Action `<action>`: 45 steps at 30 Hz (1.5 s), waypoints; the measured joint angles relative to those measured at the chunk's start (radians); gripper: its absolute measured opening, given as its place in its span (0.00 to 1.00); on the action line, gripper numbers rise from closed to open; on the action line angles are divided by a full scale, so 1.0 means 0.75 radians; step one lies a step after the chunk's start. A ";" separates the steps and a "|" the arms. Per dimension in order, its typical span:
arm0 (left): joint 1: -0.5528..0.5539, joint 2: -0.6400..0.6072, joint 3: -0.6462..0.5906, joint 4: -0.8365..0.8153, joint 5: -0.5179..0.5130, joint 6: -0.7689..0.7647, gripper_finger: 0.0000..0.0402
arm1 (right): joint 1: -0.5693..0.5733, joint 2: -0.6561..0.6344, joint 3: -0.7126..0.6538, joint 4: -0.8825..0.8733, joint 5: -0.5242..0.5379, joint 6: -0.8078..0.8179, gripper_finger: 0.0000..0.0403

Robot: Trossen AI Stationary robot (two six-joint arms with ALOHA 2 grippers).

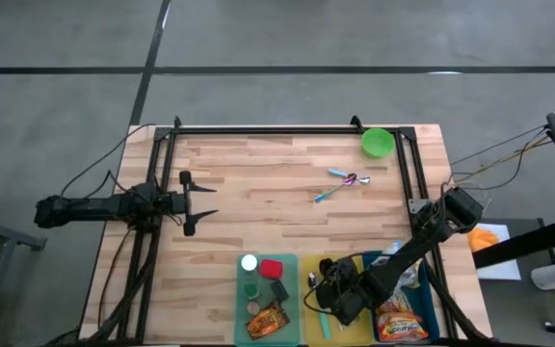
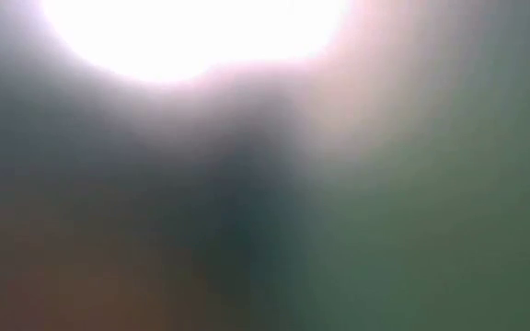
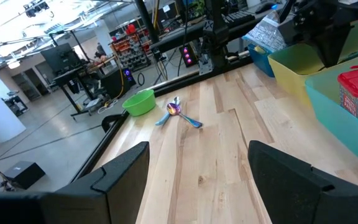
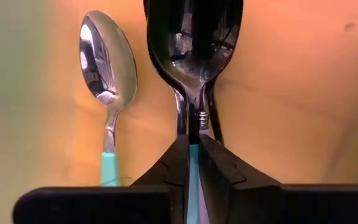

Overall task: Pick & Place Food Item
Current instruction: Put the right blue spoon into the yellow bin, then put the purple spoon into the yellow bin

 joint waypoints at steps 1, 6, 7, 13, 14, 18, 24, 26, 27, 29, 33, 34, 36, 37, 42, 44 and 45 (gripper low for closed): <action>0.000 0.000 0.000 0.000 0.000 0.000 0.69 | 0.000 0.000 -0.006 0.015 0.001 0.000 0.06; 0.000 0.000 0.000 0.000 0.000 0.000 0.69 | -0.001 -0.002 -0.021 0.051 0.001 -0.006 0.20; 0.000 0.000 0.000 0.000 0.000 0.000 0.69 | -0.001 -0.002 -0.021 0.052 0.003 -0.014 0.23; 0.000 0.000 0.000 0.000 0.000 0.000 0.69 | -0.002 -0.002 -0.017 0.054 0.008 -0.041 0.37; 0.000 0.000 0.000 0.000 0.000 0.000 0.69 | -0.002 -0.002 -0.017 0.053 0.008 -0.042 0.38; 0.000 0.000 0.000 0.000 0.000 0.000 0.69 | -0.002 -0.002 -0.017 0.054 0.009 -0.046 0.39; 0.000 0.000 0.000 0.000 0.000 0.000 0.69 | -0.003 -0.008 -0.017 0.052 0.017 -0.058 0.39; 0.000 0.000 0.000 0.000 0.000 0.000 0.69 | -0.003 -0.020 -0.017 0.053 0.037 -0.072 0.39; 0.000 0.000 0.000 0.000 0.000 0.000 0.69 | -0.003 -0.030 -0.017 0.053 0.044 -0.082 0.39; 0.000 0.000 0.000 0.000 0.000 0.000 0.69 | -0.003 -0.054 -0.016 0.053 0.057 -0.112 0.39; 0.000 0.000 0.000 0.000 0.000 0.000 0.69 | -0.003 -0.107 -0.014 0.014 0.137 -0.193 0.39; 0.000 0.000 0.000 0.000 0.000 0.000 0.69 | -0.003 -0.127 -0.014 0.001 0.157 -0.212 0.39; 0.000 0.000 0.000 0.000 0.000 0.000 0.69 | -0.003 -0.173 -0.014 -0.044 0.228 -0.241 0.39; 0.000 0.000 0.000 0.000 0.000 0.000 0.69 | -0.005 -0.193 -0.014 -0.063 0.272 -0.257 0.39; 0.000 -0.001 0.000 0.000 0.000 0.000 0.69 | -0.024 -0.295 -0.013 -0.128 0.452 -0.412 0.39; 0.000 -0.001 0.000 0.000 0.000 0.000 0.69 | -0.047 -0.329 -0.013 -0.159 0.460 -0.494 0.39; 0.000 -0.001 0.000 0.000 0.000 0.000 0.69 | -0.066 -0.346 -0.014 -0.173 0.458 -0.534 0.39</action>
